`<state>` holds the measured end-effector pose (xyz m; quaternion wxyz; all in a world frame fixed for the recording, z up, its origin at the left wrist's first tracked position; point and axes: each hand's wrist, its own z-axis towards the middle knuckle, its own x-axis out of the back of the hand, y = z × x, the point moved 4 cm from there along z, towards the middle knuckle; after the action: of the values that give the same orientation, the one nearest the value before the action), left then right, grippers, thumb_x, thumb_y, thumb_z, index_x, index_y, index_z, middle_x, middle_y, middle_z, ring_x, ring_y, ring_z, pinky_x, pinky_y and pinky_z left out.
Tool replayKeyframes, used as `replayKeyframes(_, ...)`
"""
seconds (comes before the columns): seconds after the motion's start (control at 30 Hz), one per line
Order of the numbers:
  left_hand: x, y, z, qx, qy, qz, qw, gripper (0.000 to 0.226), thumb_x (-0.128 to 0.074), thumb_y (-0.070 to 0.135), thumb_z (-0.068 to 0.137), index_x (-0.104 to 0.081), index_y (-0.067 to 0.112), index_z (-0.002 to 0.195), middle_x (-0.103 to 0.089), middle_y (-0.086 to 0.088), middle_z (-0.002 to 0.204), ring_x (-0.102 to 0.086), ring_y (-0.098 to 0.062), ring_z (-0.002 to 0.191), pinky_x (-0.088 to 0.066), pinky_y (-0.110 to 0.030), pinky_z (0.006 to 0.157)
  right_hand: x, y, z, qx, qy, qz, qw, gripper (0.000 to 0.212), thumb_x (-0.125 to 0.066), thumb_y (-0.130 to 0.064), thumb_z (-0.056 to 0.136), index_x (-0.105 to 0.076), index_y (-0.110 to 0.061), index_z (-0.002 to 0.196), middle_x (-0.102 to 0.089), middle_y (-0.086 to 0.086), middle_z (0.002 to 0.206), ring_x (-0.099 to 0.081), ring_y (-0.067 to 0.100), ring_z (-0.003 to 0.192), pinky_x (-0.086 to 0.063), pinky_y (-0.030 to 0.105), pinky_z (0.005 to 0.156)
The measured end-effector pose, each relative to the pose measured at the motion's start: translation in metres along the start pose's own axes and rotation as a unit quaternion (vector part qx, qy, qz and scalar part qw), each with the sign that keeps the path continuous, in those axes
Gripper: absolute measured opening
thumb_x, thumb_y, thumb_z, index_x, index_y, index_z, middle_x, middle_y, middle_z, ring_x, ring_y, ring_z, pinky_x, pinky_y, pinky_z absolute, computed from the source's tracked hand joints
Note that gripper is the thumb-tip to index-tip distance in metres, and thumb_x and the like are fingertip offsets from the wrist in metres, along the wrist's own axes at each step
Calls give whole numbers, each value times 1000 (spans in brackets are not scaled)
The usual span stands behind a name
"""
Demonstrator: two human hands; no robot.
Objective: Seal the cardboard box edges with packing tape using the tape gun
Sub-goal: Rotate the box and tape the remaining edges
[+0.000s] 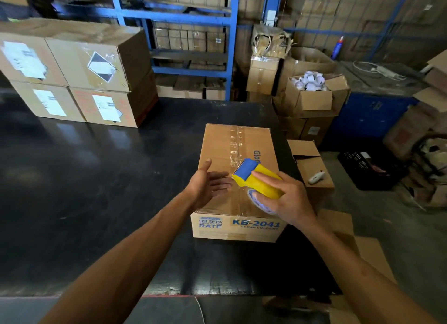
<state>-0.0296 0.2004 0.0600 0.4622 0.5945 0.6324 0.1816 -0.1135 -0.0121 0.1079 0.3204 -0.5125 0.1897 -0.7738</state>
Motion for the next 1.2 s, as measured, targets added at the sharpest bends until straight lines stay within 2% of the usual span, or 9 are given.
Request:
replayKeyframes(0.13,-8,2,-18,11,-61,-22,998,75,-32,59,101,-64,-4,125,-70,-24,120,-67,-35,109,-50,-45,101,-24,0,1,75,-54,-148,985,59,-69,-52,78,-50,-54,133,-61,-1,114,-61,20,99,-57,36,68)
replayKeyframes(0.27,0,4,-25,35,-63,-65,995,72,-36,58,101,-62,-5,124,-71,-24,114,-71,-34,98,-56,-46,87,-29,-5,0,109,-61,-121,985,60,-75,-46,76,-54,-51,132,-62,-1,117,-62,19,97,-57,34,68)
replayKeyframes(0.53,11,-5,-17,64,49,-72,994,7,-60,9,98,-65,5,99,-68,-14,100,-71,-22,73,-62,-37,58,-32,-16,3,105,-57,-47,992,54,-69,-50,77,-56,-51,129,-61,-1,106,-60,18,91,-55,36,67)
replayKeyframes(0.63,12,-13,-14,56,119,-50,990,10,-60,-2,95,-70,0,97,-71,-14,85,-71,-21,57,-60,-33,46,-33,-18,2,89,-94,-65,989,55,-63,-56,77,-48,-60,130,-51,-7,88,-54,15,80,-51,34,61)
replayKeyframes(0.73,23,-19,-17,13,201,-26,979,7,-65,-4,91,-72,-2,91,-71,-15,79,-68,-22,57,-56,-30,42,-32,-16,-1,98,-135,-106,980,57,-63,-59,77,-48,-59,132,-51,-8,88,-54,15,77,-48,29,59)
replayKeyframes(0.83,55,-18,-25,-52,263,-48,962,6,-72,-3,85,-74,-4,90,-74,-15,78,-69,-19,57,-55,-26,50,-14,2,-4,103,-150,-141,973,54,-61,-64,77,-52,-56,130,-50,-12,94,-52,9,79,-42,25,61)
replayKeyframes(1.0,66,-49,-44,-189,312,81,928,6,-71,12,90,-77,14,90,-77,-2,84,-72,-11,72,-55,-15,62,-3,13,-10,148,-226,-189,944,53,-55,-64,80,-48,-55,132,-55,-1,92,-51,12,74,-50,31,54)
replayKeyframes(1.13,73,-89,-41,-229,362,79,900,9,-74,21,90,-80,21,96,-74,2,115,-66,-13,112,-50,-31,102,-16,15,-18,142,-250,-213,934,52,-52,-64,78,-48,-57,130,-55,-1,89,-58,18,71,-51,33,50)
replayKeyframes(1.2,78,-93,-42,-215,377,81,897,8,-77,26,87,-80,25,93,-68,9,118,-64,-13,115,-48,-31,104,-21,18,-21,133,-258,-228,929,51,-50,-64,78,-49,-59,129,-55,-1,89,-58,20,70,-51,34,50)
